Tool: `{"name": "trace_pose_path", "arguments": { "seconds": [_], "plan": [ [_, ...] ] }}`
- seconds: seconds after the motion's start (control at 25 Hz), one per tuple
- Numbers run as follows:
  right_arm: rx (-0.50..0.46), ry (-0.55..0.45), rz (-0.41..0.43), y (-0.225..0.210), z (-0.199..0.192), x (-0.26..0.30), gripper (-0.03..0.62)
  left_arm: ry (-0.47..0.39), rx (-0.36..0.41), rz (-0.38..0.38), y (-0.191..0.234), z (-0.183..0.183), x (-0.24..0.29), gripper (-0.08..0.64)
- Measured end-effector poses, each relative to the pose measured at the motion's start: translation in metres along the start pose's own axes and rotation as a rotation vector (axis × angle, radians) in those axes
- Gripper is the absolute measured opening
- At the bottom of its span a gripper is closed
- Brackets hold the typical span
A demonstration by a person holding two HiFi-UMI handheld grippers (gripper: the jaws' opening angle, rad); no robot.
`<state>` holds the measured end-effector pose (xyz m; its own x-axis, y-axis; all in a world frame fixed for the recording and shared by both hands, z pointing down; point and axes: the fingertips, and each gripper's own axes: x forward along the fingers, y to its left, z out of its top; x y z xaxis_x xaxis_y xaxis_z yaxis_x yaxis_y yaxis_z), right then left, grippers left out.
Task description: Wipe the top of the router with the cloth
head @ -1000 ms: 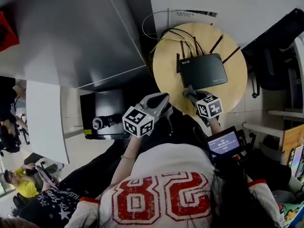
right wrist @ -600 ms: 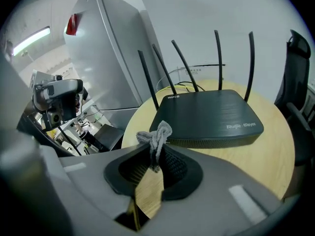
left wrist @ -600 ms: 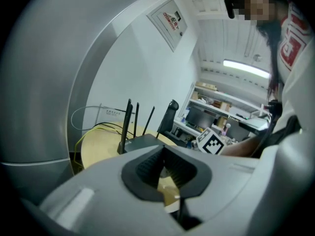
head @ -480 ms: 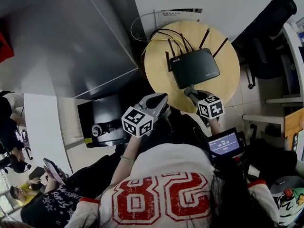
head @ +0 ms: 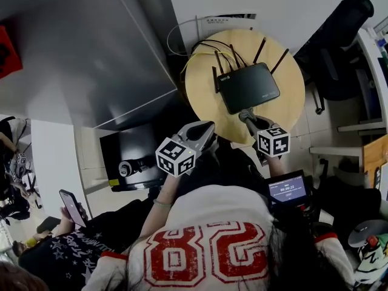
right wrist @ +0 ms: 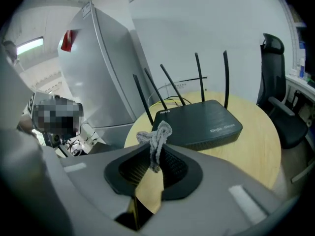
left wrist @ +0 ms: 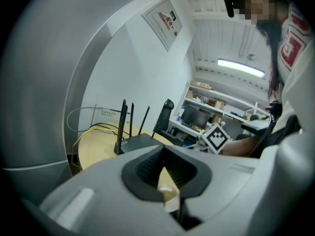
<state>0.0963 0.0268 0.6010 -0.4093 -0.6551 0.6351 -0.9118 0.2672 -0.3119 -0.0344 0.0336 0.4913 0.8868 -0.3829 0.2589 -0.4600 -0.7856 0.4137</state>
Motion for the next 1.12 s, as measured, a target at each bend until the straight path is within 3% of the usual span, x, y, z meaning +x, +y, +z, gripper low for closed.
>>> {"name": "trace_pose_path", "arguments": {
  "seconds": [0.44, 1.12],
  "plan": [
    [0.009, -0.224, -0.069, 0.017, 0.057, -0.027, 0.055, 0.009, 0.005, -0.038, -0.005, -0.005, -0.004, 0.002],
    [0.037, -0.215, -0.09, 0.02, 0.047, -0.026, 0.054, 0.013, 0.0, -0.038, 0.001, -0.007, -0.009, 0.002]
  ]
}}
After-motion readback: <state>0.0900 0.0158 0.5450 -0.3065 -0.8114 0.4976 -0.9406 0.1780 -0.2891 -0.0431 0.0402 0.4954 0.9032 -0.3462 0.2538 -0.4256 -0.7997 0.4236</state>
